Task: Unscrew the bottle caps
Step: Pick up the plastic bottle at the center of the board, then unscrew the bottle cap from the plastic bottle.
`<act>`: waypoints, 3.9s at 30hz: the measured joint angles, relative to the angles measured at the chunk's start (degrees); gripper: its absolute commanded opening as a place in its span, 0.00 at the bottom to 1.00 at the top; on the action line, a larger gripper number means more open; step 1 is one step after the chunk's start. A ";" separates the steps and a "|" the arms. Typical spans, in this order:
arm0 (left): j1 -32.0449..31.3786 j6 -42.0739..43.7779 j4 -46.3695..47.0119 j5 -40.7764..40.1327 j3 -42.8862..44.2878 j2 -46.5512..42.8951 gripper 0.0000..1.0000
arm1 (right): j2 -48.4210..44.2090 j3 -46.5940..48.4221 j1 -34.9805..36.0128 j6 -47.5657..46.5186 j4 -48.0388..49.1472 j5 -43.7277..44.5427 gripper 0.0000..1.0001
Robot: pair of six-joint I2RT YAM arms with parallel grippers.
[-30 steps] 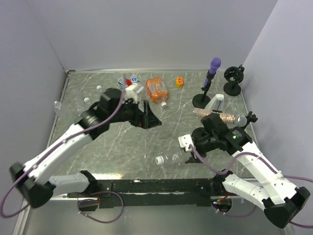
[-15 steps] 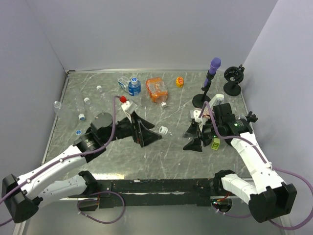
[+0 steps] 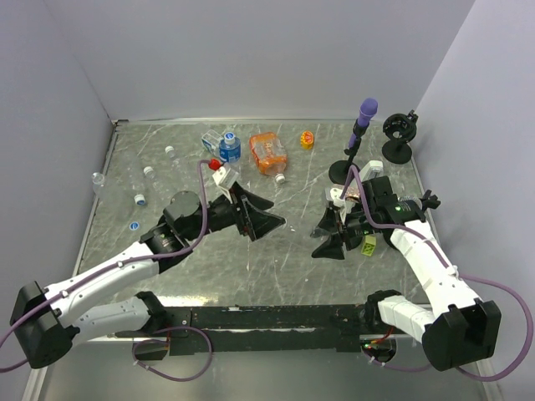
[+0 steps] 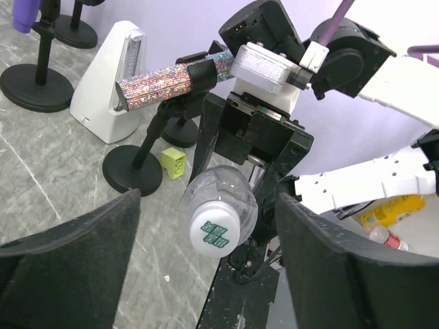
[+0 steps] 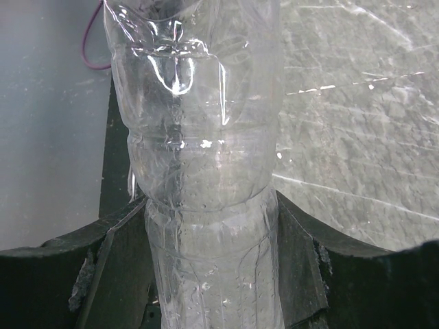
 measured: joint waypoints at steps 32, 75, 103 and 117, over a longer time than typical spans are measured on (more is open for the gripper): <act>-0.96 -12.46 -6.80 -2.23 2.19 2.97 0.01 | 0.79 -1.25 -0.13 4.96 2.82 -0.70 0.21; -2.01 29.79 -23.54 8.83 3.76 -0.55 0.99 | -0.04 -3.65 -1.38 -9.22 -3.82 0.61 0.22; -0.39 30.16 -11.78 17.66 3.72 4.55 0.14 | -0.04 -3.67 -1.36 -12.17 -4.76 0.94 0.22; 0.09 12.81 -17.42 12.66 7.48 6.75 0.01 | 0.00 -3.82 -1.73 -9.05 -3.65 2.14 0.22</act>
